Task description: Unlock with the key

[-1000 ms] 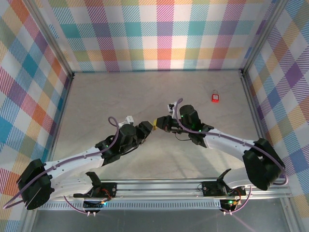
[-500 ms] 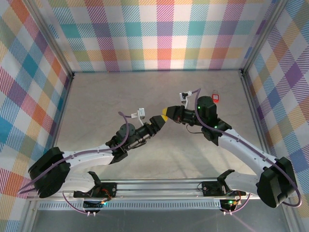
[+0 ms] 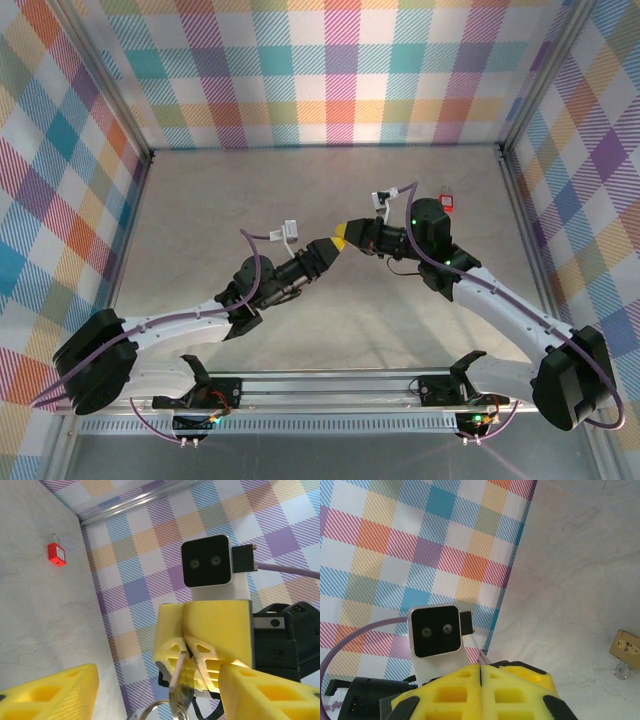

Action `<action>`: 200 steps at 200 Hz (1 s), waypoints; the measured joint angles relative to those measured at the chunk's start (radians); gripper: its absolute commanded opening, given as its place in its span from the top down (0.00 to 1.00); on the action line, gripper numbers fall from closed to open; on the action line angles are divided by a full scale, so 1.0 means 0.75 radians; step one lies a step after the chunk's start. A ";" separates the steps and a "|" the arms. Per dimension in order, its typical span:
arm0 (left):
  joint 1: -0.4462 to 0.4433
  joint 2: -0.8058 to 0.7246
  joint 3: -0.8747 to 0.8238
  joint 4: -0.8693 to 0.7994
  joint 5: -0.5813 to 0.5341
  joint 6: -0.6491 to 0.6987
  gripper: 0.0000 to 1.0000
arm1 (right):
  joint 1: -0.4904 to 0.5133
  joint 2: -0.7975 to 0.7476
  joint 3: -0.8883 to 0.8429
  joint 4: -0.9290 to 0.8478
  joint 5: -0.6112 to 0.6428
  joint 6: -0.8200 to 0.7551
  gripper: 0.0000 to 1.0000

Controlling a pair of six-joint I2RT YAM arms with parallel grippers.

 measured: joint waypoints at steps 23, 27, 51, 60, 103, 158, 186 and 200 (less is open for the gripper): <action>0.000 -0.029 0.000 0.000 0.000 0.015 0.43 | 0.000 0.000 0.000 0.000 -0.004 0.000 1.00; 0.000 -0.033 0.000 0.000 0.000 0.020 0.45 | 0.000 0.000 0.000 0.000 -0.005 -0.001 1.00; 0.001 -0.037 0.000 -0.002 0.001 0.026 0.50 | 0.000 0.000 0.000 0.001 -0.005 0.000 1.00; 0.000 -0.037 0.000 -0.003 0.001 0.026 0.51 | 0.000 0.000 0.000 0.000 -0.005 0.000 1.00; 0.001 -0.037 0.000 -0.007 0.002 0.025 0.64 | 0.000 0.000 0.000 0.001 -0.005 0.000 1.00; 0.001 -0.037 0.000 -0.031 0.001 0.031 0.78 | 0.000 0.000 0.000 0.000 -0.005 -0.001 1.00; 0.002 -0.037 0.000 -0.031 0.000 0.032 0.86 | 0.000 0.000 -0.001 -0.004 -0.005 -0.001 1.00; 0.003 -0.037 0.000 -0.031 -0.001 0.031 0.90 | 0.000 0.000 -0.001 -0.005 -0.005 -0.001 1.00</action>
